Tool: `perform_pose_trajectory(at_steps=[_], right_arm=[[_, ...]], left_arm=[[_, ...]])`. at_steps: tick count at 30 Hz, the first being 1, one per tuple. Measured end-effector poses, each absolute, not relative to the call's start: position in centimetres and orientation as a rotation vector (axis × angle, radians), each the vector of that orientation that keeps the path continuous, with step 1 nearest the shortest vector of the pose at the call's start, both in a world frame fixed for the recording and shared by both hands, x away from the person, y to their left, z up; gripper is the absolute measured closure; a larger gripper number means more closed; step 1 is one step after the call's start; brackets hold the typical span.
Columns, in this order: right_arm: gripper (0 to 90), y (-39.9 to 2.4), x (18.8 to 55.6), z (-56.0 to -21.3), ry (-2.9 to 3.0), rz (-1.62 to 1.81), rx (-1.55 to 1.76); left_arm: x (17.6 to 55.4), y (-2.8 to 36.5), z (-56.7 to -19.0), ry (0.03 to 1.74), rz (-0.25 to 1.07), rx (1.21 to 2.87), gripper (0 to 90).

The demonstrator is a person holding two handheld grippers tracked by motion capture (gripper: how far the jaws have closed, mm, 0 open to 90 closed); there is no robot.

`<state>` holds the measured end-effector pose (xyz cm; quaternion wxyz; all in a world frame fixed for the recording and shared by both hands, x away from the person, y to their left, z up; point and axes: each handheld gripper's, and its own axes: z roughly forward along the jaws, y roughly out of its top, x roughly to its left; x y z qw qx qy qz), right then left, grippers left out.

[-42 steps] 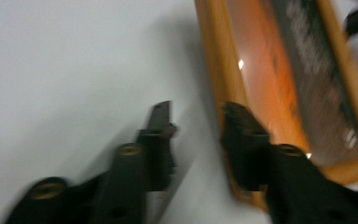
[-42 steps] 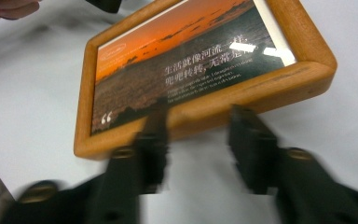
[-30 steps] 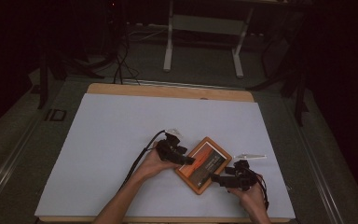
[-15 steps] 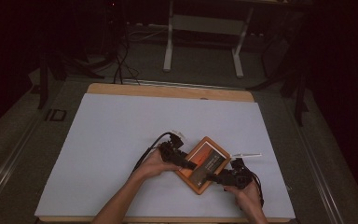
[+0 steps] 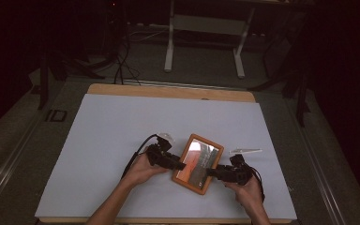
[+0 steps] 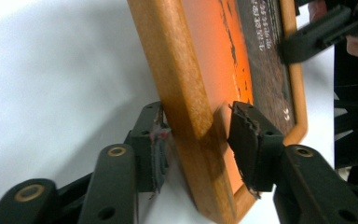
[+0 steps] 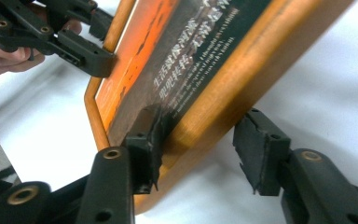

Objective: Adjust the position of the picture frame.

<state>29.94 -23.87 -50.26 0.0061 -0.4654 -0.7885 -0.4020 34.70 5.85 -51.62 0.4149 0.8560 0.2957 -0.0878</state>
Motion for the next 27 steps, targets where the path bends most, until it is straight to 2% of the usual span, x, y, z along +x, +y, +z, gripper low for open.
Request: perform_pose_trajectory(at_steps=[3, 11, 20, 27], right_arm=[[58.6, -23.5, 30.0, -49.6, -2.491, -1.281, -1.43], [64.0, -22.9, 29.7, -48.3, -2.528, -1.321, -1.375], [66.5, -22.7, 29.9, -47.9, -2.494, -1.376, -1.359], [66.2, -20.8, 30.5, -47.3, -2.504, -1.4, -1.306]], left_arm=[[33.4, 6.7, -51.4, 0.751, -0.183, 2.124, 62.3], [30.8, 7.3, -51.1, 0.809, -0.078, 2.065, 64.4], [29.8, 7.7, -50.9, 0.878, -0.024, 2.015, 66.9], [29.0, 10.0, -50.2, 0.931, 0.017, 1.972, 68.0]])
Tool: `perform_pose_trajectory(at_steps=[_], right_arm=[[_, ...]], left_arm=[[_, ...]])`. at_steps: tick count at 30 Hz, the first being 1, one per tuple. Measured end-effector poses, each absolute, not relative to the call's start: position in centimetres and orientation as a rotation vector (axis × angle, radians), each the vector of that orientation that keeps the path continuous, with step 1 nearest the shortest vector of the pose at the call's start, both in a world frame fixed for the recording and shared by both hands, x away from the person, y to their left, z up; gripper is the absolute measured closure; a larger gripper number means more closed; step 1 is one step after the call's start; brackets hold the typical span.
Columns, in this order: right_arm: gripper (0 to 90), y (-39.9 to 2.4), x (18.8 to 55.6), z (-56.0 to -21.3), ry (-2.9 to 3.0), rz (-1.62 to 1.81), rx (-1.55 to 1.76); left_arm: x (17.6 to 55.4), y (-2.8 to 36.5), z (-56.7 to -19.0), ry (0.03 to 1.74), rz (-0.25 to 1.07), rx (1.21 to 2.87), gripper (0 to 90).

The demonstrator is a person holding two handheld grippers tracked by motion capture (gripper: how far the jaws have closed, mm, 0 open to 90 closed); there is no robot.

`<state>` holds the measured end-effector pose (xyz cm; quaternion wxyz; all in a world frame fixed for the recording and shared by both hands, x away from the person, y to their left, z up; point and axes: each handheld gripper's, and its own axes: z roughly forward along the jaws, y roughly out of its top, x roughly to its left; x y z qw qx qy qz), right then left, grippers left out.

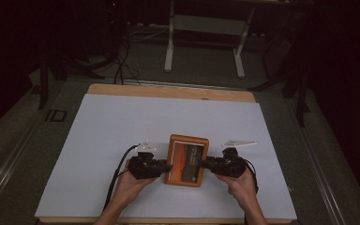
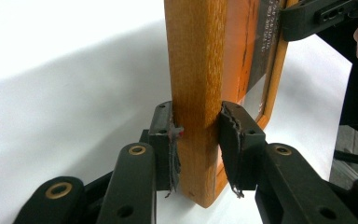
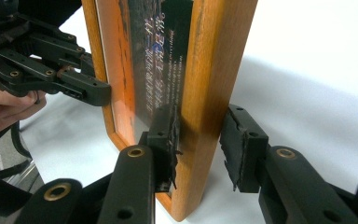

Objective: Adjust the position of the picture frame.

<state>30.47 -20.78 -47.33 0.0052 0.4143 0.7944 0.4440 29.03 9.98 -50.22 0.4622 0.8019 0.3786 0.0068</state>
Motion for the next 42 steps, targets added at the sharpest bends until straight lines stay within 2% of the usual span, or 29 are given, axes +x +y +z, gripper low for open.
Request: perform_pose_trajectory(at_steps=[15, 30, 42], right_arm=[[66.3, -15.5, 32.0, -47.1, 2.511, 1.4, 1.286], [66.9, -16.2, 32.9, -48.5, 2.488, 1.403, 1.406], [63.9, -16.1, 34.2, -49.6, 2.478, 1.365, 1.524]], left_arm=[[28.7, 14.8, -50.8, 1.049, -0.011, 1.883, 68.0], [30.0, 14.1, -51.8, 1.09, -0.053, 1.866, 67.4], [30.8, 13.2, -52.2, 1.153, -0.044, 1.885, 60.4]])
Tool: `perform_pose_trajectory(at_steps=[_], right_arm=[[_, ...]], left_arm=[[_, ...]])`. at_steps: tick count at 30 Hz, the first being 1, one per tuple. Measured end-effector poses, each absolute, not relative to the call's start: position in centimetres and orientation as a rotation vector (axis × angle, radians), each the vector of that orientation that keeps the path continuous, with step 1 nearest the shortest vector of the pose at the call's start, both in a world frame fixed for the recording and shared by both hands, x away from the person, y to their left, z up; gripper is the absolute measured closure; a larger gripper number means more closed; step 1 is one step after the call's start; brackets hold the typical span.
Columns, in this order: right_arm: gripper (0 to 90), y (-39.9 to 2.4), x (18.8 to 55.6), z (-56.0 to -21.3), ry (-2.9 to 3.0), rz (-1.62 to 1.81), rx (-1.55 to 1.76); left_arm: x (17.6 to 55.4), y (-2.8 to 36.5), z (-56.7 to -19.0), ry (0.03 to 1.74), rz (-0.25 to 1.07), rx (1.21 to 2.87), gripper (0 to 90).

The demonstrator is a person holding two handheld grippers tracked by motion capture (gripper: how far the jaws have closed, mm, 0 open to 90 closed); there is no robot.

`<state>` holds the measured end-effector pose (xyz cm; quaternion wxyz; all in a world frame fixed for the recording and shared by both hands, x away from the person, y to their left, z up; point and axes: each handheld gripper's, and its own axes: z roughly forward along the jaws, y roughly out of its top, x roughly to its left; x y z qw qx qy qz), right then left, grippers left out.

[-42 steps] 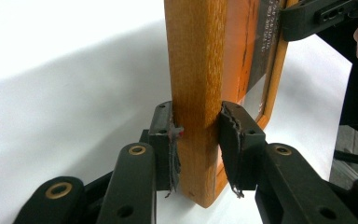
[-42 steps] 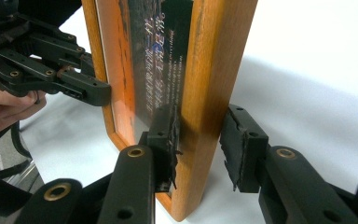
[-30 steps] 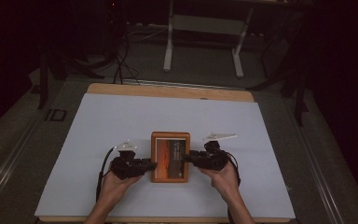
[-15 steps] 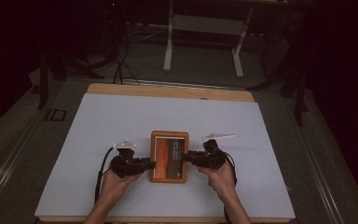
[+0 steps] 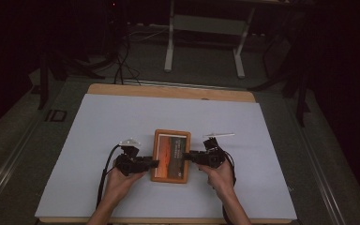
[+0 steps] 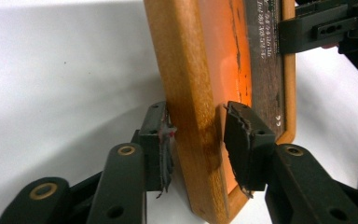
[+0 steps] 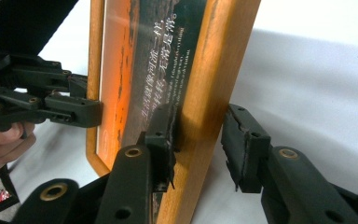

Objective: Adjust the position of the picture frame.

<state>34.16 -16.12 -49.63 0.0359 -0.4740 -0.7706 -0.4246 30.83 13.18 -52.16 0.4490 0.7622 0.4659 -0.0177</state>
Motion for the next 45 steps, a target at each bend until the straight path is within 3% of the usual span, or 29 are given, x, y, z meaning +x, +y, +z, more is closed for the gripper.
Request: perform_pose_trajectory(at_steps=[15, 23, 29, 36, 45], right_arm=[[56.0, -15.5, 36.3, -51.5, -2.313, -1.215, -1.48], [53.7, -15.4, 36.3, -51.8, -2.312, -1.198, -1.493], [49.8, -15.8, 35.6, -51.2, -2.386, -1.232, -1.491], [45.4, -16.6, 34.5, -50.4, -2.485, -1.279, -1.463], [42.6, -16.9, 33.3, -49.5, -2.702, -1.293, -1.412]], left_arm=[[31.9, 13.3, -53.6, 1.244, -0.151, 1.84, 54.8], [32.0, 13.1, -53.8, 1.201, -0.131, 1.863, 50.5], [31.8, 13.3, -53.7, 1.184, -0.087, 1.895, 42.5], [31.3, 13.8, -53.1, 1.168, -0.022, 1.866, 41.2], [29.7, 14.4, -51.4, 1.109, 0.21, 1.871, 41.1]])
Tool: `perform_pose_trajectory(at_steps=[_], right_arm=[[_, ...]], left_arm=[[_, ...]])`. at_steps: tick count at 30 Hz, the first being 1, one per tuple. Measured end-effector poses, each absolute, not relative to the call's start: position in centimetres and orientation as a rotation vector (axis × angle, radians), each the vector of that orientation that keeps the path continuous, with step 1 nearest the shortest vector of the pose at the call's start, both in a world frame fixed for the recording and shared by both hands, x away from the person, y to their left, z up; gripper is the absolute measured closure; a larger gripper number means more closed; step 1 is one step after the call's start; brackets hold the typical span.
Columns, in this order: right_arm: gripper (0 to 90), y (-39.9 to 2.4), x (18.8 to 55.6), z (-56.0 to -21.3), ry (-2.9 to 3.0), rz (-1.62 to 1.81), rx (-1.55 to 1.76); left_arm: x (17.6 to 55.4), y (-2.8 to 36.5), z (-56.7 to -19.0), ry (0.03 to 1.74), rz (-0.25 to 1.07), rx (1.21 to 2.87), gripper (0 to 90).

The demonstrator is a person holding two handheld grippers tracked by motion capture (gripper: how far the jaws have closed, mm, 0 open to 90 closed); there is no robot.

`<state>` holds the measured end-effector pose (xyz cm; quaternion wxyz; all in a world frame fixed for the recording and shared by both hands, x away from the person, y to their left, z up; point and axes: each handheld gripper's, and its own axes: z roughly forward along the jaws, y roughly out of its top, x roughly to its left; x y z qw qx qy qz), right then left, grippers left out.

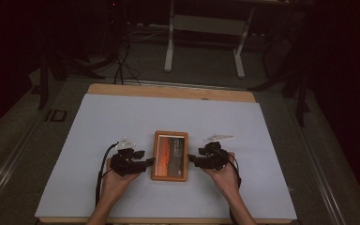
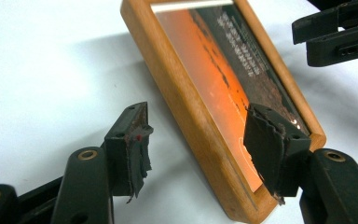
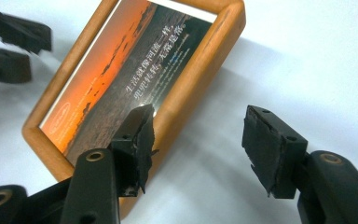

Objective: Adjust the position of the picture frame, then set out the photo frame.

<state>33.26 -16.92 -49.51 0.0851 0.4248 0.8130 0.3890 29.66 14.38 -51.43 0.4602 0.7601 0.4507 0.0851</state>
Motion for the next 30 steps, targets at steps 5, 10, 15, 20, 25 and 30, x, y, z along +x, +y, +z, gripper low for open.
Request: perform_pose_trajectory(at_steps=[5, 10, 15, 20, 25, 30], right_arm=[[41.7, -16.9, 33.1, -49.1, 2.417, 1.157, 1.232], [41.8, -16.7, 32.9, -48.6, 2.393, 1.131, 1.178], [42.6, -16.3, 32.8, -48.0, 2.379, 1.105, 1.132], [42.8, -15.9, 32.9, -47.1, 2.37, 1.111, 1.07], [44.6, -15.3, 33.4, -46.3, 2.357, 1.124, 1.027], [48.7, -14.8, 33.9, -46.2, 2.36, 1.111, 0.992]], left_arm=[[28.9, 14.6, -50.8, 1.091, 0.279, 1.853, 41.2], [27.9, 14.9, -50.0, 1.076, 0.366, 1.844, 41.1], [27.5, 15.3, -49.7, 1.083, 0.383, 1.817, 41.1], [27.0, 15.9, -49.1, 1.079, 0.394, 1.797, 40.7], [26.5, 16.3, -48.8, 1.081, 0.406, 1.785, 40.7], [26.3, 16.6, -48.6, 1.083, 0.404, 1.781, 40.7]])
